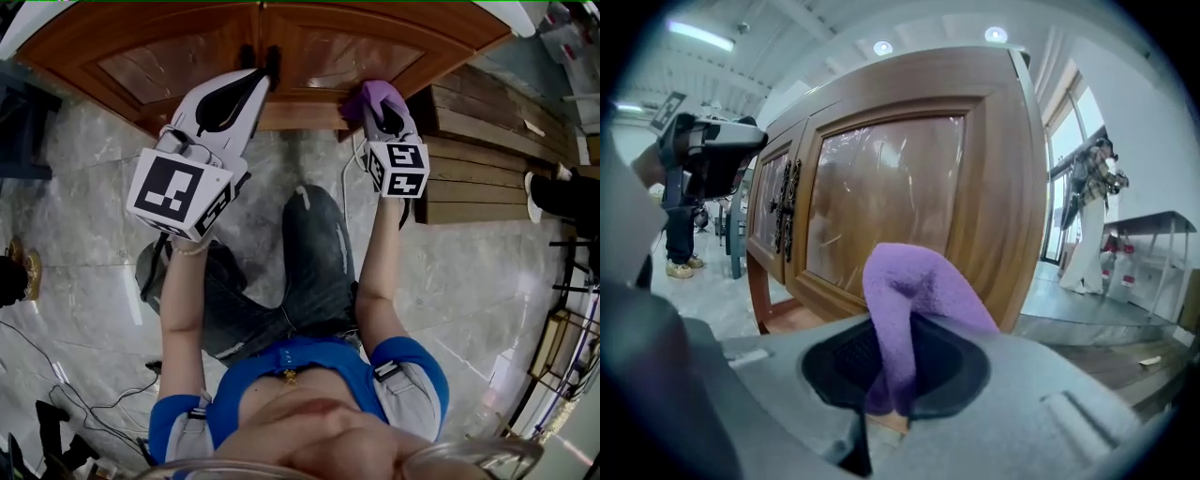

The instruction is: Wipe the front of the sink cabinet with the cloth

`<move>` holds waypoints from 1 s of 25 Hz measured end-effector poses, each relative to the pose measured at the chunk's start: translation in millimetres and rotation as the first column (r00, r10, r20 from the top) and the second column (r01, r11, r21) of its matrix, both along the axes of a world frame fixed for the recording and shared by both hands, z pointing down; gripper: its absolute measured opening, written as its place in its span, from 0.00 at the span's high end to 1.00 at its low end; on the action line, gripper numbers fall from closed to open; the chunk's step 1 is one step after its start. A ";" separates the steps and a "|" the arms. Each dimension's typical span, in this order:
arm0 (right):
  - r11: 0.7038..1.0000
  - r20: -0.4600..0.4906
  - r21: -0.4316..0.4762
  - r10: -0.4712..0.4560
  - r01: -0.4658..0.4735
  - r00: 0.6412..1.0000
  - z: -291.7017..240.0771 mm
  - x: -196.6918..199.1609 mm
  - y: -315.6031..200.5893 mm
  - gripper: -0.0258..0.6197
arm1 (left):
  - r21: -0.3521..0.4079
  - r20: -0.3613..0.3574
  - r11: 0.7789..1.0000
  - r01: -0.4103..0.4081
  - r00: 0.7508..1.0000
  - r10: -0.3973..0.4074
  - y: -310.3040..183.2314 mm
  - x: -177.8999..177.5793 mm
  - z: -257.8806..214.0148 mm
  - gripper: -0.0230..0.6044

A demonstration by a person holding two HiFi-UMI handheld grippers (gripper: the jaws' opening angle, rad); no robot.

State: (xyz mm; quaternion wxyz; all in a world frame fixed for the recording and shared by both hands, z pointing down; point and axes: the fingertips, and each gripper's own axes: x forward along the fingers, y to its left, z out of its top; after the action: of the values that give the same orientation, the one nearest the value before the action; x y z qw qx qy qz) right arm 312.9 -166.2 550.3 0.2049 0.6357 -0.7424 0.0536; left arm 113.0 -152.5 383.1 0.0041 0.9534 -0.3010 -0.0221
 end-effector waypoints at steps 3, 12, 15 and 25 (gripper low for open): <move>1.000 0.009 0.001 -0.011 0.011 1.000 0.4 -7.7 -2.4 0.87 | -0.003 -0.001 1.000 0.003 1.000 -0.003 -1.1 -1.8 -1.2 0.96; 0.998 0.015 0.006 -0.068 0.068 0.998 2.2 -38.5 -8.6 0.87 | -0.019 0.002 1.000 0.011 1.000 -0.011 -2.1 -3.3 3.8 0.96; 0.995 0.022 0.009 -0.099 0.099 0.995 3.1 -53.8 -12.6 0.87 | -0.031 -0.009 0.999 0.006 1.000 -0.006 -4.0 -3.2 9.4 0.96; 0.983 0.043 0.012 -0.186 0.185 0.982 2.9 -103.6 -20.0 0.87 | -0.058 -0.029 0.998 0.001 1.000 -0.002 -5.1 -10.6 11.3 0.96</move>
State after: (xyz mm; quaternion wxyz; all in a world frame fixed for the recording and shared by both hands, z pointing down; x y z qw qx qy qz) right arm 209.3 -186.2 553.3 0.1899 0.5631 -0.8030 0.0453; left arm 102.4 -157.6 394.3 0.0361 0.9522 -0.3021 -0.0274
